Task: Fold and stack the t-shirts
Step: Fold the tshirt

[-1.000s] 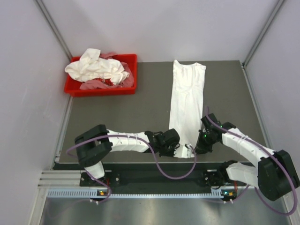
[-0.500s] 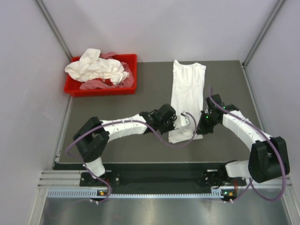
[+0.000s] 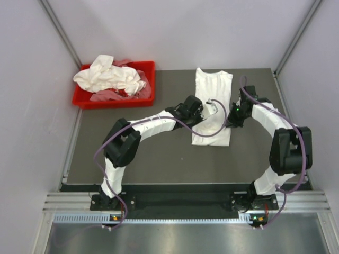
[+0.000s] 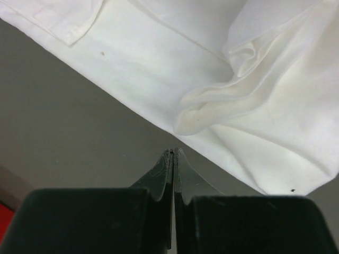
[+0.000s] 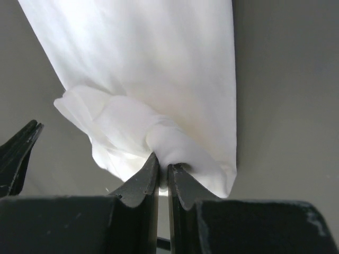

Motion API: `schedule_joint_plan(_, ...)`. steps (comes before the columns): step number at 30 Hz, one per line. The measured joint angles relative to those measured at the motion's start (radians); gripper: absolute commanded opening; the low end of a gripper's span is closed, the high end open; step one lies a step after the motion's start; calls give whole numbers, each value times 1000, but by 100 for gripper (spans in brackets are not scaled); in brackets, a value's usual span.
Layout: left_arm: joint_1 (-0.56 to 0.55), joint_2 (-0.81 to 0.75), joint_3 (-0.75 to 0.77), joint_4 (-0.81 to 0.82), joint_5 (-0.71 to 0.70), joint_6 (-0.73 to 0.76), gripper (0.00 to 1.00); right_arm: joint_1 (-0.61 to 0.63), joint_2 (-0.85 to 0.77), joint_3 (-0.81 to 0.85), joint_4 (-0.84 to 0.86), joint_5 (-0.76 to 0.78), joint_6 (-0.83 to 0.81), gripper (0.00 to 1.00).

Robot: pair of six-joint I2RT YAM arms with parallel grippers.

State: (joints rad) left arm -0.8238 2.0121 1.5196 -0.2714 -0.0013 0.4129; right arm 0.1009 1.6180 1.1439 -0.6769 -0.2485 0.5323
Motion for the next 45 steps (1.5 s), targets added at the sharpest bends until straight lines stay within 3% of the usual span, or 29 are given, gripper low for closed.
schedule_joint_plan(1, 4, 7, 6, -2, -1, 0, 0, -1, 18, 13, 8, -1, -2, 0)
schedule_joint_plan(5, 21, 29, 43, -21, 25, -14, 29, -14, 98, 76, 30, -10, -2, 0)
schedule_joint_plan(6, 27, 33, 51, -23, 43, -21, 43, -19, 116, 90, 37, -11, -2, 0)
schedule_joint_plan(7, 32, 35, 56, -22, 64, -25, 47, -22, 136, 102, 47, -13, -2, 0)
schedule_joint_plan(11, 47, 48, 57, -19, 131, -37, 55, -27, 171, 108, 65, -21, -1, 0)
schedule_joint_plan(15, 57, 105, 80, -20, 166, -29, 57, -27, 175, 108, 72, -33, 2, 0)
schedule_joint_plan(22, 96, 210, 160, -21, 209, -50, 49, -27, 175, 108, 86, -38, 2, 0)
schedule_joint_plan(30, 109, 214, 156, -25, 355, -46, 0, -27, 175, 107, 90, -38, 2, 0)
schedule_joint_plan(37, 109, 208, 152, -35, 385, -57, 0, -27, 175, 107, 94, -38, 3, 0)
schedule_joint_plan(45, 111, 150, 148, -63, 227, -98, 0, -29, 169, 108, 126, -24, 29, 0)
